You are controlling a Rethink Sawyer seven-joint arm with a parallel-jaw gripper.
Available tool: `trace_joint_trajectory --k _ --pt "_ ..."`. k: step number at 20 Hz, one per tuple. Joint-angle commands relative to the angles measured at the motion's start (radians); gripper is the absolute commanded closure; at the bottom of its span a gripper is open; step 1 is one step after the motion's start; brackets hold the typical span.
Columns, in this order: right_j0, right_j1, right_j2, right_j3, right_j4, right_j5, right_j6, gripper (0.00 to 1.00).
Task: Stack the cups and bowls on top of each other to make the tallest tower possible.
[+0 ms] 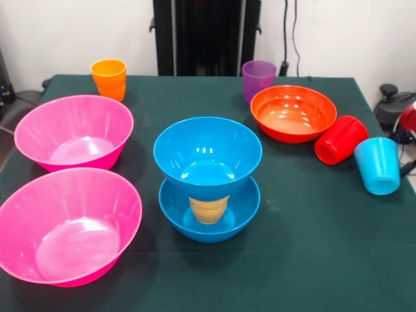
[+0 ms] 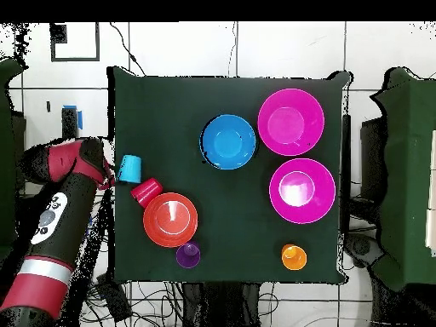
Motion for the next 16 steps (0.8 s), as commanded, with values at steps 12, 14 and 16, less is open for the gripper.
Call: trace_joint_trajectory --k 12,14,16 --pt "-0.109 -0.119 0.140 0.029 -0.217 -0.106 -0.222 0.00" --pt "-0.122 -0.112 0.146 0.020 -0.237 -0.118 -0.219 0.00" --pt "-0.130 -0.094 0.144 0.004 -0.256 -0.142 -0.205 0.00"
